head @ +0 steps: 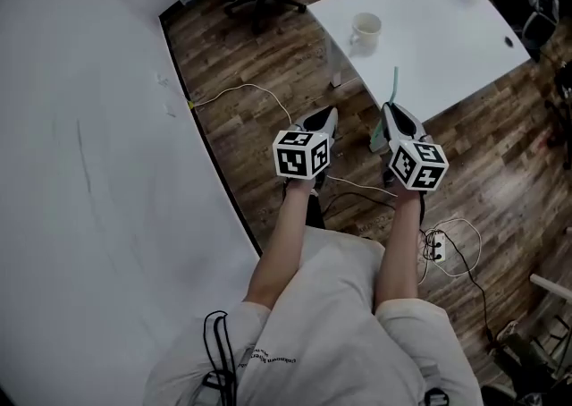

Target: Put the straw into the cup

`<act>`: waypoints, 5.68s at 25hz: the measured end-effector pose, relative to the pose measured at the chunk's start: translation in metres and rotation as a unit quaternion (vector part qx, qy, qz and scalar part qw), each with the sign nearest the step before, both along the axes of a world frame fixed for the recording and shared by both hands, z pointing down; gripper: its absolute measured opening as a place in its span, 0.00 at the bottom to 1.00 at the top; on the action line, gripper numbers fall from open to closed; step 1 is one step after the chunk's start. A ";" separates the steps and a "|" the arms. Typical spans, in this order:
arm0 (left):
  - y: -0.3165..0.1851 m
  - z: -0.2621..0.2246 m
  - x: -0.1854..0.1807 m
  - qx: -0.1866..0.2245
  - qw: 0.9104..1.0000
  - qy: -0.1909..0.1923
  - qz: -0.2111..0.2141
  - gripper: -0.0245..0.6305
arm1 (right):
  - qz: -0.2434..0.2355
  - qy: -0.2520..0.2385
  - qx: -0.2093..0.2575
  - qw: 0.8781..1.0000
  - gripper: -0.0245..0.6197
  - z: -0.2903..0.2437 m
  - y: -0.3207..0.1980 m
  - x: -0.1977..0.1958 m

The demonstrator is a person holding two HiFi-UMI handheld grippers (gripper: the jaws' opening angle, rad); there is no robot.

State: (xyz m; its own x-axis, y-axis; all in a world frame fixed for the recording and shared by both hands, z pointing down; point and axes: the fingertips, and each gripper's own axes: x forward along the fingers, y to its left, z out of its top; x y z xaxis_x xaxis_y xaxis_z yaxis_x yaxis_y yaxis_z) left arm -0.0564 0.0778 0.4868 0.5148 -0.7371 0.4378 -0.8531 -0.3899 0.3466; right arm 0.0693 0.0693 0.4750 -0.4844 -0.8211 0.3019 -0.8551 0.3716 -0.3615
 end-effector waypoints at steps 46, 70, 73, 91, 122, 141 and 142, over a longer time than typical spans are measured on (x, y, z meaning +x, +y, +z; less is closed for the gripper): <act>-0.220 0.018 -0.025 -0.006 0.987 0.041 0.157 0.04 | 0.091 0.006 -0.028 0.995 0.09 0.026 -0.193 -0.026; -0.377 0.018 0.021 -0.013 0.985 0.006 0.170 0.04 | 0.014 -0.019 -0.035 0.999 0.10 0.033 -0.387 0.000; -0.377 0.027 0.021 -0.022 0.983 -0.013 0.181 0.04 | -0.007 -0.014 -0.053 0.998 0.10 0.048 -0.381 -0.001; -0.374 0.053 0.023 -0.051 0.982 0.027 0.182 0.04 | -0.001 -0.030 -0.053 0.998 0.10 0.057 -0.381 -0.004; -0.360 0.078 0.042 -0.082 0.973 0.017 0.215 0.04 | 0.001 0.012 -0.088 0.996 0.11 0.114 -0.368 -0.020; -0.343 0.078 0.064 -0.087 0.969 0.020 0.231 0.04 | -0.014 0.038 -0.104 0.994 0.12 0.118 -0.339 -0.014; -0.341 0.078 0.064 -0.088 0.969 0.019 0.232 0.04 | -0.014 0.039 -0.102 0.994 0.12 0.117 -0.336 -0.015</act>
